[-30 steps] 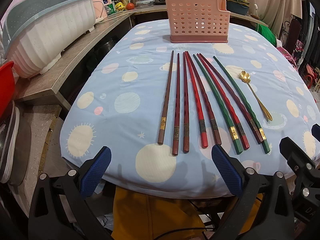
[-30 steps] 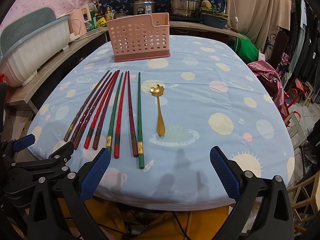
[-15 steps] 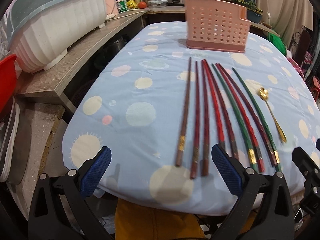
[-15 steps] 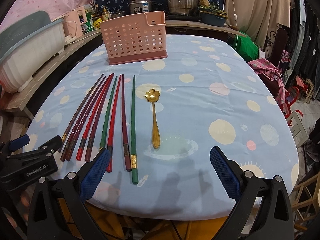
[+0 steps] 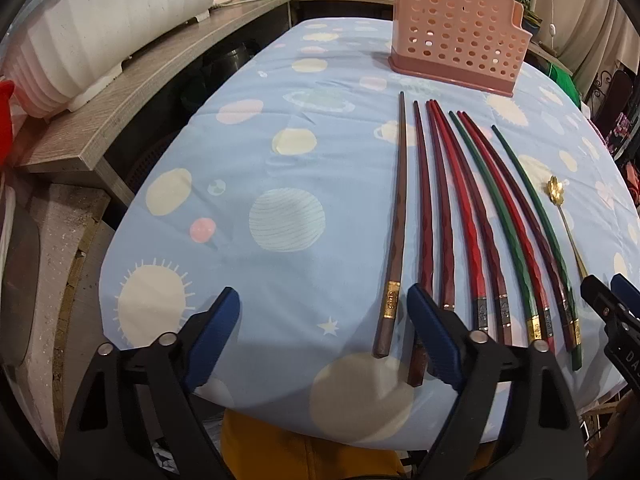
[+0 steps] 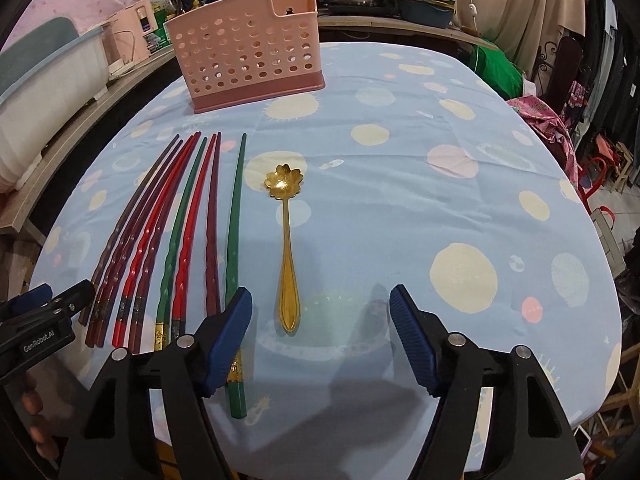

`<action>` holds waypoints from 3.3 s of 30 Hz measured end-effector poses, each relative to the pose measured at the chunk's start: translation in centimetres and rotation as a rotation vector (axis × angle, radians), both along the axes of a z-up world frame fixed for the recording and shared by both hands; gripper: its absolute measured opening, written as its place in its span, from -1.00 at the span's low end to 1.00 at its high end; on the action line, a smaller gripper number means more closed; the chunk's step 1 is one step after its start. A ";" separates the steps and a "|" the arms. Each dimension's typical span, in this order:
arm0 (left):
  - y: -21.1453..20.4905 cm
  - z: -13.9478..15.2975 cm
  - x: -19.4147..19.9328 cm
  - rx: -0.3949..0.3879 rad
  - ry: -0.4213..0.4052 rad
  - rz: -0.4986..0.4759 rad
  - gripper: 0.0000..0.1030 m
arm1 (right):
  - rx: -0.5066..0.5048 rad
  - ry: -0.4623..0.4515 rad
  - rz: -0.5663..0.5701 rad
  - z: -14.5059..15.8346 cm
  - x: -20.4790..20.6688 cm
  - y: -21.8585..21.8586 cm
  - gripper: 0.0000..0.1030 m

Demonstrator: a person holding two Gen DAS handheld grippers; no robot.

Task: Organize utensils
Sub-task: 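Grasp a brown chopstick with the left tool while the right tool grasps the gold spoon, then lift both items into the pink holder and open both tools to release them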

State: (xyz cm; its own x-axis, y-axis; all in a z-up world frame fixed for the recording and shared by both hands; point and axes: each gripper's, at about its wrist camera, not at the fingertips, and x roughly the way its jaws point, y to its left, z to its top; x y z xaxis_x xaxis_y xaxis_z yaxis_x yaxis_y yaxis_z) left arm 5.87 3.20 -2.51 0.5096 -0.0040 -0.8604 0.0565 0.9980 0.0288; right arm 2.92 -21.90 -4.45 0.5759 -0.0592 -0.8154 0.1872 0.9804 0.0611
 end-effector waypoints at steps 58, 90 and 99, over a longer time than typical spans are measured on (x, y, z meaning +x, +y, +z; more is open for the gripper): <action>-1.1 17.7 9.5 -0.106 -0.294 -0.046 -0.86 | 0.117 -0.320 0.026 14.6 8.2 -4.3 -0.97; -7.5 25.4 21.6 -0.210 -0.558 -0.056 -0.86 | 0.172 -0.320 -0.047 13.2 22.9 -7.2 -0.97; -6.7 22.7 22.0 -0.197 -0.496 -0.018 -0.10 | 0.170 -0.341 -0.057 13.6 21.7 -7.4 -0.61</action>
